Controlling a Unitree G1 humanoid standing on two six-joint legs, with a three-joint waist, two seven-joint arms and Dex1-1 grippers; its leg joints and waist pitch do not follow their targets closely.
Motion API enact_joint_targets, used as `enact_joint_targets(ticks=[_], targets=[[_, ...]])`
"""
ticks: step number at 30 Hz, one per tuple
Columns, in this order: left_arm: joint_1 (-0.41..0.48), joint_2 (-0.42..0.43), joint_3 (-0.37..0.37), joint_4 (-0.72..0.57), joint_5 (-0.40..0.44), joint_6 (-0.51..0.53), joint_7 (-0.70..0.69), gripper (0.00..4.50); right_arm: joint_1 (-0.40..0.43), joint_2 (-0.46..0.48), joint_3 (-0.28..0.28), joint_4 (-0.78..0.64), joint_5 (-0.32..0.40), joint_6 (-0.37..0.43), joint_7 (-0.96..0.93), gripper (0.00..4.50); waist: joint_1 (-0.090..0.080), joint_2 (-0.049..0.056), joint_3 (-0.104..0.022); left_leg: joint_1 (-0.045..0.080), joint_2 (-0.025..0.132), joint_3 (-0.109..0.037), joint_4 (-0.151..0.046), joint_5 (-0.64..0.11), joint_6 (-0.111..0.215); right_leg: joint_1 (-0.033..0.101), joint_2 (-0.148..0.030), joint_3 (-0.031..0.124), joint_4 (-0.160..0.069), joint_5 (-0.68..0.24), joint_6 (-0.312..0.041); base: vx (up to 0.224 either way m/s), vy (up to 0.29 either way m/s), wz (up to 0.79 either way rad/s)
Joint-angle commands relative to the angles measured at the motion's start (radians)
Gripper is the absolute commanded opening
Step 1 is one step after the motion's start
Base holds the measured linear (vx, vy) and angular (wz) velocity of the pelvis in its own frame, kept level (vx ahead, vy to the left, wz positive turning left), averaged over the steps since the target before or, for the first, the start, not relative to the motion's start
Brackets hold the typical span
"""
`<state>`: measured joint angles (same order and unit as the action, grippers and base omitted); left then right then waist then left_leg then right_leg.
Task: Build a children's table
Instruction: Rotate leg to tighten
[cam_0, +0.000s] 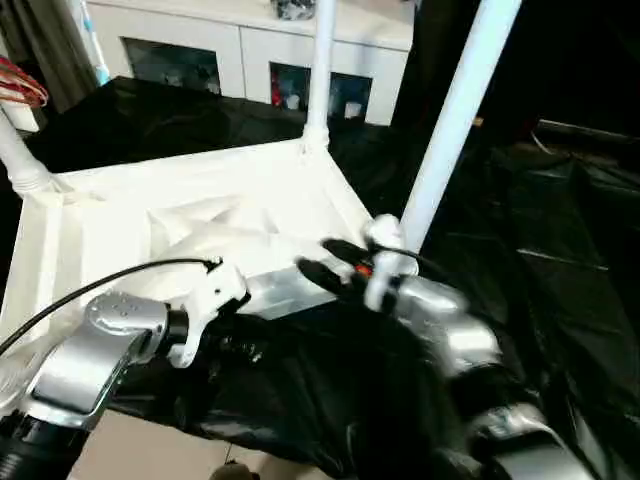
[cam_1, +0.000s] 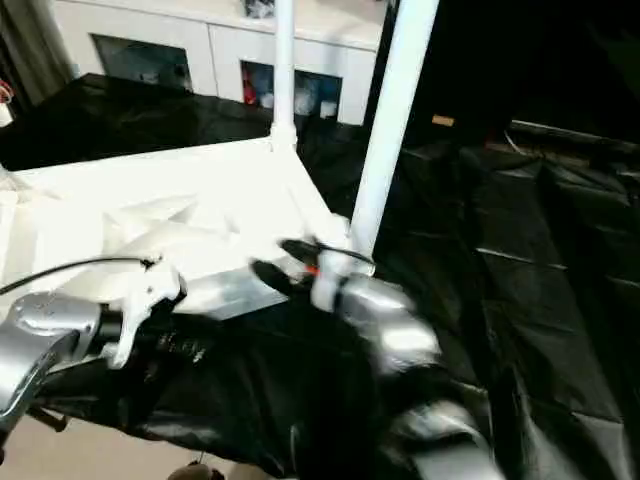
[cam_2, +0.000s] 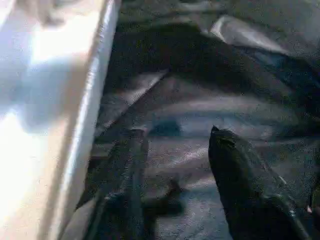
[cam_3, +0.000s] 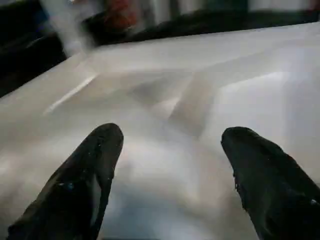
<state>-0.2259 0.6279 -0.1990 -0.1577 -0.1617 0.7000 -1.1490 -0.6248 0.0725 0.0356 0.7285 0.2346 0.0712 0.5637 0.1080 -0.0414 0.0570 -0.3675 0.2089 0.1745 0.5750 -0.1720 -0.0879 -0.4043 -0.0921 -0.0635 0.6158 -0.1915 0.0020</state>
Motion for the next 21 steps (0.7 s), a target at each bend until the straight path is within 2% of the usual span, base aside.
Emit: enact_joint_targets(ticks=[1,2,4,5,6,7,10,13,14,16,17,18,21], targets=[[0.002,0.016,-0.021,-0.028,0.014,0.014,0.013,2.65,-0.056,0.024,-0.083,0.093,0.017,-0.054,-0.172,3.62,-0.006,0.021,-0.065,0.019,0.016,0.003,-0.076,-0.187,-0.044,0.04,-0.042,0.042,-0.051,-0.092,-0.221,0.0,0.0,0.0],[0.004,0.024,-0.03,-0.031,0.022,0.015,0.021,2.71,-0.093,0.037,-0.125,0.154,0.023,-0.078,-0.279,3.62,-0.005,0.023,-0.066,0.023,0.015,0.003,-0.078,-0.196,-0.056,0.037,-0.042,0.041,-0.051,-0.108,-0.218,0.0,0.0,0.0],[0.005,0.029,-0.038,-0.03,0.036,0.008,0.031,2.8,-0.118,0.04,-0.158,0.198,0.034,-0.092,-0.349,3.62,-0.006,0.024,-0.065,0.025,0.014,0.005,-0.076,-0.217,-0.065,0.037,-0.037,0.041,-0.051,-0.115,-0.2,0.0,0.0,0.0],[0.005,0.03,-0.04,-0.029,0.04,0.006,0.033,3.01,-0.122,0.039,-0.164,0.207,0.037,-0.095,-0.362,3.62,-0.007,0.023,-0.065,0.022,0.013,0.003,-0.076,-0.218,-0.066,0.039,-0.036,0.041,-0.05,-0.108,-0.189,0.0,0.0,0.0],[0.005,0.031,-0.043,-0.028,0.047,0.002,0.038,3.01,-0.129,0.037,-0.175,0.22,0.042,-0.099,-0.384,3.62,-0.007,0.022,-0.066,0.021,0.012,0.003,-0.075,-0.216,-0.065,0.041,-0.036,0.041,-0.049,-0.098,-0.181,0.0,0.0,0.0],[0.005,0.031,-0.043,-0.028,0.047,0.002,0.038,3.07,-0.129,0.037,-0.175,0.22,0.042,-0.099,-0.384,3.62,-0.006,0.023,-0.067,0.02,0.012,0.002,-0.075,-0.209,-0.064,0.043,-0.036,0.04,-0.048,-0.09,-0.179,0.0,0.0,0.0],[-0.002,0.031,-0.042,-0.007,0.076,-0.038,0.077,3.3,-0.162,0.003,-0.235,0.294,0.07,-0.14,-0.485,3.62,-0.005,0.024,-0.069,0.021,0.011,0.004,-0.072,-0.201,-0.062,0.04,-0.035,0.04,-0.046,-0.062,-0.183,0.0,0.0,0.0],[-0.005,0.034,-0.044,-0.002,0.078,-0.047,0.087,3.51,-0.178,-0.009,-0.257,0.328,0.072,-0.163,-0.51,3.62,0.0,0.025,-0.071,0.026,0.012,0.007,-0.07,-0.21,-0.062,0.036,-0.035,0.039,-0.044,-0.058,-0.185,0.0,0.0,0.0],[-0.01,0.039,-0.043,0.004,0.079,-0.058,0.098,3.61,-0.197,-0.037,-0.297,0.373,0.08,-0.196,-0.549,3.62,0.003,0.027,-0.07,0.023,0.011,0.006,-0.07,-0.216,-0.061,0.038,-0.036,0.04,-0.045,-0.066,-0.183,0.0,0.0,0.0],[-0.01,0.039,-0.043,0.004,0.079,-0.058,0.098,3.73,-0.197,-0.037,-0.297,0.373,0.08,-0.196,-0.549,3.62,0.005,0.024,-0.069,0.024,0.011,0.007,-0.069,-0.232,-0.064,0.037,-0.034,0.04,-0.047,-0.086,-0.178,0.0,0.0,0.0],[-0.015,0.039,-0.039,0.01,0.085,-0.073,0.11,3.9,-0.211,-0.072,-0.331,0.403,0.088,-0.221,-0.578,3.62,0.008,0.028,-0.069,0.024,0.011,0.007,-0.069,-0.239,-0.064,0.036,-0.035,0.041,-0.047,-0.097,-0.174,0.0,0.0,0.0],[-0.017,0.038,-0.038,0.013,0.088,-0.078,0.113,3.96,-0.215,-0.092,-0.344,0.411,0.094,-0.23,-0.585,3.62,0.011,0.027,-0.068,0.024,0.011,0.007,-0.069,-0.256,-0.067,0.035,-0.034,0.04,-0.049,-0.118,-0.17,0.0,0.0,0.0],[-0.019,0.037,-0.04,0.017,0.092,-0.088,0.119,4.14,-0.22,-0.119,-0.356,0.423,0.102,-0.243,-0.593,3.62,0.02,0.025,-0.067,0.023,0.011,0.006,-0.068,-0.279,-0.067,0.034,-0.035,0.04,-0.053,-0.158,-0.158,0.0,0.0,0.0]])
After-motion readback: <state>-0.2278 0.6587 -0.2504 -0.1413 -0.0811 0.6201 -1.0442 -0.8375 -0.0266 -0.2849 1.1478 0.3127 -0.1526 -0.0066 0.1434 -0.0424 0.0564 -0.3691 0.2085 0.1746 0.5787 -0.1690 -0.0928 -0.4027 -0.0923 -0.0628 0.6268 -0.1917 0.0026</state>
